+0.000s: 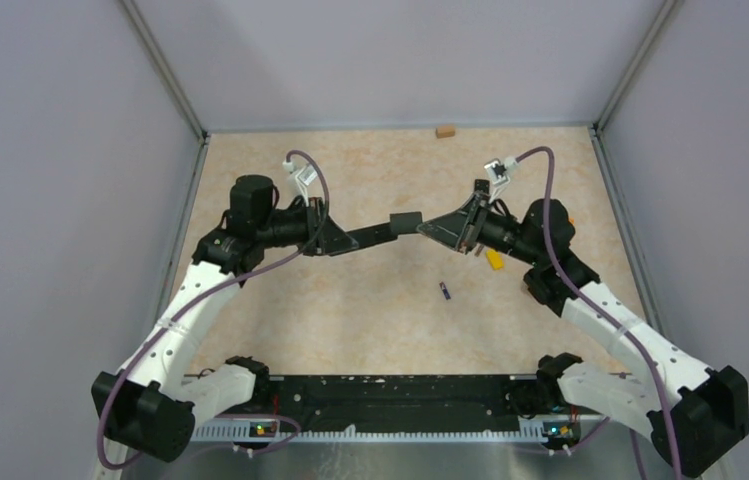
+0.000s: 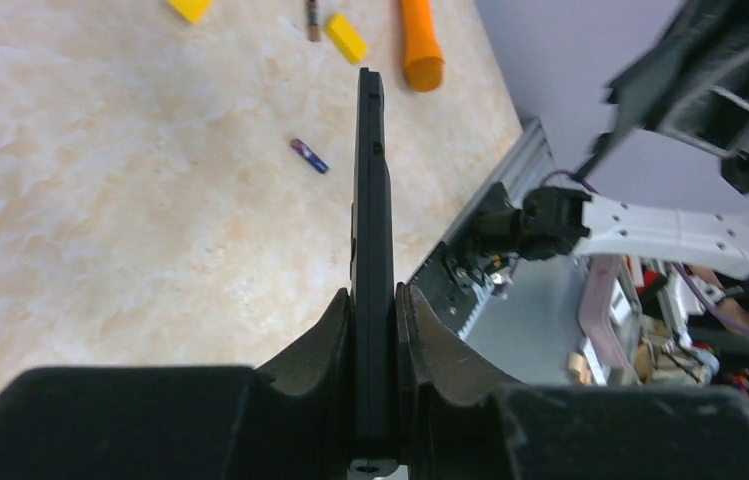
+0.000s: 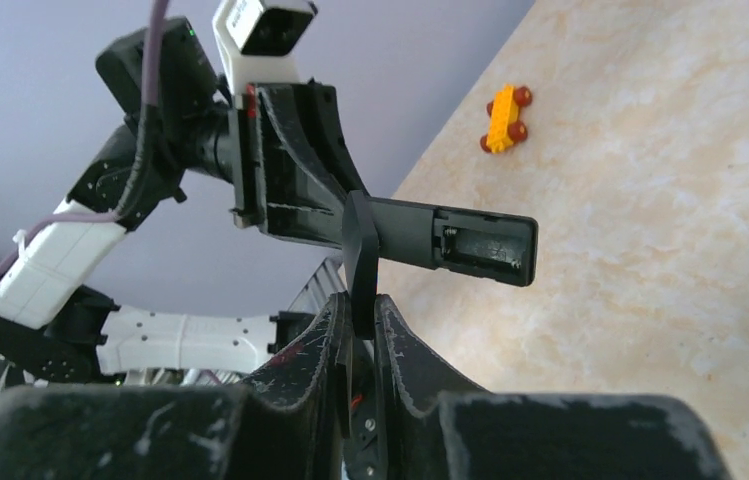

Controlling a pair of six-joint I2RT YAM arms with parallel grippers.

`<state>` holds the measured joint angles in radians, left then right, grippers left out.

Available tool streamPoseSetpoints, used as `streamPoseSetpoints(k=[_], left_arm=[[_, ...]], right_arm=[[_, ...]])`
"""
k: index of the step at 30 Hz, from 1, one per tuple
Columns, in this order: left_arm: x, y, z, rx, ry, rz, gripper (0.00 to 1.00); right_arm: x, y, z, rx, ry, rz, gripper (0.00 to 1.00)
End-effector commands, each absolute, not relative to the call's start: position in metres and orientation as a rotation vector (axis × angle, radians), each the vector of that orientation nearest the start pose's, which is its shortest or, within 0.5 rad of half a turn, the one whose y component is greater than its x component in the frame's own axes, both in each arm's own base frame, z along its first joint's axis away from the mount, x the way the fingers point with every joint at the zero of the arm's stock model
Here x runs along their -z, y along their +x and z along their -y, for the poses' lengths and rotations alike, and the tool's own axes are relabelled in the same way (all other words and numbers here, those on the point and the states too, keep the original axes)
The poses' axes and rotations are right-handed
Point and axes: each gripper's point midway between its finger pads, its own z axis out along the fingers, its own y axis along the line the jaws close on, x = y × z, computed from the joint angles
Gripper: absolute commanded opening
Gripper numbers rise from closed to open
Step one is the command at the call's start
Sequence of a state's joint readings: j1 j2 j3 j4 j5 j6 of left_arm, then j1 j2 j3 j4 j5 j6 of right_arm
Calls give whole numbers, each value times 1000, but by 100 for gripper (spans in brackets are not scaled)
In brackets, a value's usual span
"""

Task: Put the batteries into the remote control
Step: Remove the battery cover from the remote control, then place the battery cover at the center of the board.

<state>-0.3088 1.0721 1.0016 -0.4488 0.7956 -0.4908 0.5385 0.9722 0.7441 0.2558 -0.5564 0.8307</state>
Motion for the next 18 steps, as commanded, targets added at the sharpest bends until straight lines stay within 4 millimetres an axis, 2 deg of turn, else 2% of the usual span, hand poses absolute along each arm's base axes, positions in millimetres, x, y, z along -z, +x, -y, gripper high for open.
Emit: streamPoseSetpoints(k=[1, 3, 5, 7, 9, 14, 18], left_arm=[[-261, 255, 197, 1067, 210, -2168, 0], [-258, 262, 187, 979, 149, -2167, 0], [-258, 266, 181, 936, 114, -2156, 0], [-262, 266, 182, 947, 116, -2135, 0], [-263, 264, 185, 975, 126, -2129, 0], [-259, 261, 193, 1038, 149, -2144, 0], [-259, 260, 198, 1074, 164, -2141, 0]], right_arm=[[-316, 243, -254, -1361, -81, -1701, 0], [-290, 252, -245, -1282, 30, -1795, 0], [-251, 258, -233, -1186, 170, -1928, 0], [-208, 255, -221, -1096, 304, -2064, 0], [-178, 246, -214, -1059, 365, -2144, 0], [-132, 221, -203, -1019, 432, -2274, 0], [-113, 201, -208, -1064, 369, -2366, 0]])
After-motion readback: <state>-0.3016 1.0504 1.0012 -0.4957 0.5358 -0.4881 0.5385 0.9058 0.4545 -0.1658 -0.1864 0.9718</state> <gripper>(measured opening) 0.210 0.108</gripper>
